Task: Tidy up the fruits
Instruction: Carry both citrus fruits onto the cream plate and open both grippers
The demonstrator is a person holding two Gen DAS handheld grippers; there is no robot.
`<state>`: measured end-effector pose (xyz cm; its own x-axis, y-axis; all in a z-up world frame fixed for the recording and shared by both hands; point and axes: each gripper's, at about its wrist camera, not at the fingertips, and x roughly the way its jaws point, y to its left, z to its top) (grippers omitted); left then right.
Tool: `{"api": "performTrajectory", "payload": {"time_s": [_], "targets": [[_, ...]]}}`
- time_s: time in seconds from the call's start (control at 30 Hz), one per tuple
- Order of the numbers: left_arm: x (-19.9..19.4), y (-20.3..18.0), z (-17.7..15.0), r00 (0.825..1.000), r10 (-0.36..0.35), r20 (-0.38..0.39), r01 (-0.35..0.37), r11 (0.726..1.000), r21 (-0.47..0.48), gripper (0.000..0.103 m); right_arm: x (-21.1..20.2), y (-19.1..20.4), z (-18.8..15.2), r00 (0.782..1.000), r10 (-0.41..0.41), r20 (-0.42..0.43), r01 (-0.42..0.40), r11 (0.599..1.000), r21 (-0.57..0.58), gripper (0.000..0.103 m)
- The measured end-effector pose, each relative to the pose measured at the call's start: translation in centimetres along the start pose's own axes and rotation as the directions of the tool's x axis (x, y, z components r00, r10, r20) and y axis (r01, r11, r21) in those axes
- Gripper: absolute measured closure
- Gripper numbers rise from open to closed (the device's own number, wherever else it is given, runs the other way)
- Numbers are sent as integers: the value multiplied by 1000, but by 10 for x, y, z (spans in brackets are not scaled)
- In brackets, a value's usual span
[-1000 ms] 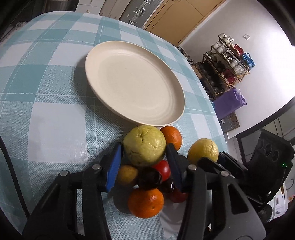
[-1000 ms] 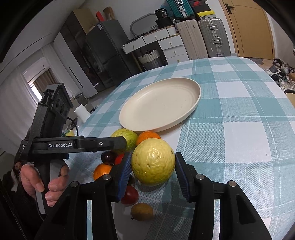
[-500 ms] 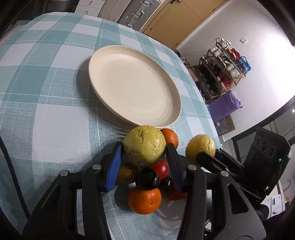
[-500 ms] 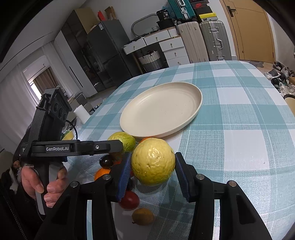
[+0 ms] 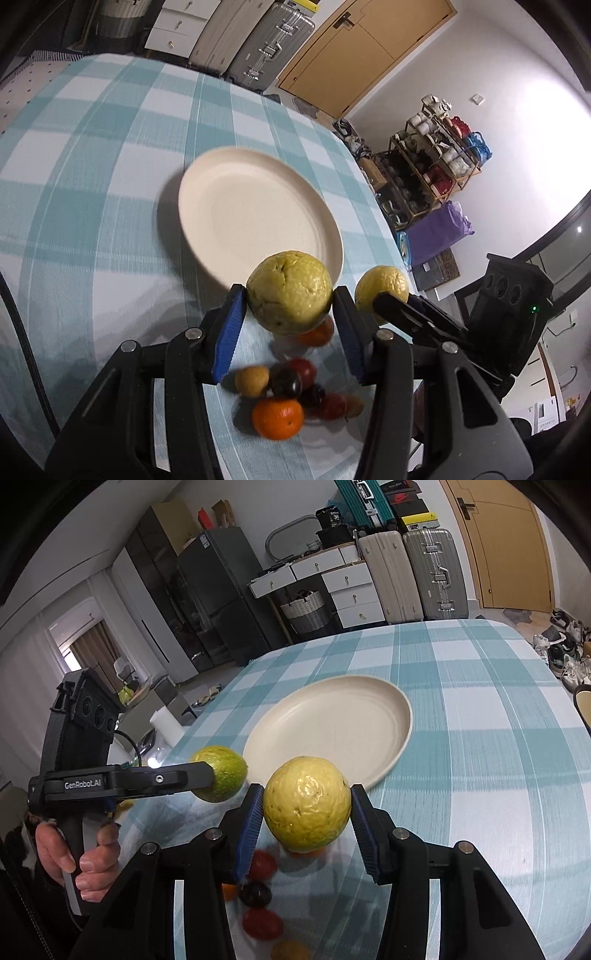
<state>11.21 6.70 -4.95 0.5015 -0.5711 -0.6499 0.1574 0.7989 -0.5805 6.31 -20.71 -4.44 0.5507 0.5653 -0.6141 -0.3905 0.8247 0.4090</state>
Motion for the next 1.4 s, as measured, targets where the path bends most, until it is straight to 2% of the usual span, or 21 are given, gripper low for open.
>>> {"api": "performTrajectory", "payload": {"time_s": [0.23, 0.5, 0.8, 1.1, 1.4], "targets": [[10, -1, 36, 1000, 9, -8, -9, 1000, -4, 58, 15, -8, 29, 1000, -6, -9, 6, 1000, 2, 55], [47, 8, 83, 999, 31, -25, -31, 999, -10, 58, 48, -22, 62, 999, 4, -37, -4, 1000, 6, 55], [93, 16, 119, 997, 50, -62, -49, 999, 6, 58, 91, -40, 95, 997, -1, -76, 2, 1000, 16, 55], [120, 22, 137, 995, 38, -95, -37, 999, 7, 58, 123, -51, 105, 993, -9, -117, 11, 1000, 21, 55], [130, 20, 145, 993, 73, -97, -73, 997, 4, 57, 136, -54, 108, 990, -62, -127, 64, 998, 13, 55]]}}
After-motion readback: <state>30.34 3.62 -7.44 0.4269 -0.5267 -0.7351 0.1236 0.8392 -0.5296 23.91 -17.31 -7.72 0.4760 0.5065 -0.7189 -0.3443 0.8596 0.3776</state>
